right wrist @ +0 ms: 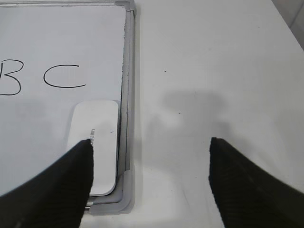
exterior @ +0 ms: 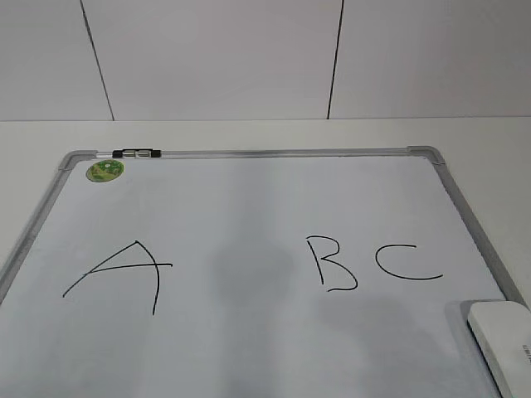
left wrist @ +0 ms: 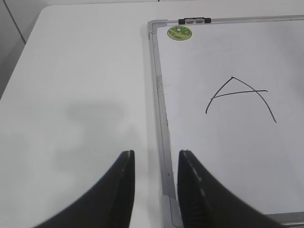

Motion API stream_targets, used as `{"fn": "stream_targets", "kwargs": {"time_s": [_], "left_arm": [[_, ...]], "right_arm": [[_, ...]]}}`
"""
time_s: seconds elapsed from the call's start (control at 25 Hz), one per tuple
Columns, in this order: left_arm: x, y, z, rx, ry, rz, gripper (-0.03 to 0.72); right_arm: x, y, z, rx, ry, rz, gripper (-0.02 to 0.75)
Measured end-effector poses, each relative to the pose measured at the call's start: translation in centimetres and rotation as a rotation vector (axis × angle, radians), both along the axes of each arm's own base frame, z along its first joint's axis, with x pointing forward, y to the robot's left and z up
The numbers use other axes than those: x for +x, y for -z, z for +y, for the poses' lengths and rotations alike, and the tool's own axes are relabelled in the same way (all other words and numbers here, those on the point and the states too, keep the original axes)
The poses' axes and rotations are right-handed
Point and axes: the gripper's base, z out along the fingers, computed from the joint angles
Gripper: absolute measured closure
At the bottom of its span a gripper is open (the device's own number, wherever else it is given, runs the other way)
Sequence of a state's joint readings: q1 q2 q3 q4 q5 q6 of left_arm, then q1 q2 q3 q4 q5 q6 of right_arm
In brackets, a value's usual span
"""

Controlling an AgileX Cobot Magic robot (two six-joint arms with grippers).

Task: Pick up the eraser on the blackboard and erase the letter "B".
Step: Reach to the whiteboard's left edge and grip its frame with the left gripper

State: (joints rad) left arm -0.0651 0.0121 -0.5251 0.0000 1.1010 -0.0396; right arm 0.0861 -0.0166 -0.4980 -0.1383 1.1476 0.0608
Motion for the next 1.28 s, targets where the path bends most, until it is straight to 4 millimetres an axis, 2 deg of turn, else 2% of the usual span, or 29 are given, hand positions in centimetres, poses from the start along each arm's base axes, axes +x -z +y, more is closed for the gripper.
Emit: {"fn": "stream_targets", "kwargs": {"time_s": [0.88, 1.04, 1.28], "left_arm": [[0.0, 0.0, 0.0, 0.000, 0.000, 0.000, 0.453], [0.0, 0.0, -0.1, -0.005, 0.004, 0.000, 0.453], [0.4, 0.0, 0.0, 0.002, 0.000, 0.023, 0.448]], "right_arm": [[0.0, 0.0, -0.2, -0.012, 0.019, -0.004, 0.154], [1.2, -0.3, -0.1, -0.018, 0.020, 0.077, 0.154], [4.1, -1.7, 0.5, 0.027, 0.018, 0.229, 0.154]]}}
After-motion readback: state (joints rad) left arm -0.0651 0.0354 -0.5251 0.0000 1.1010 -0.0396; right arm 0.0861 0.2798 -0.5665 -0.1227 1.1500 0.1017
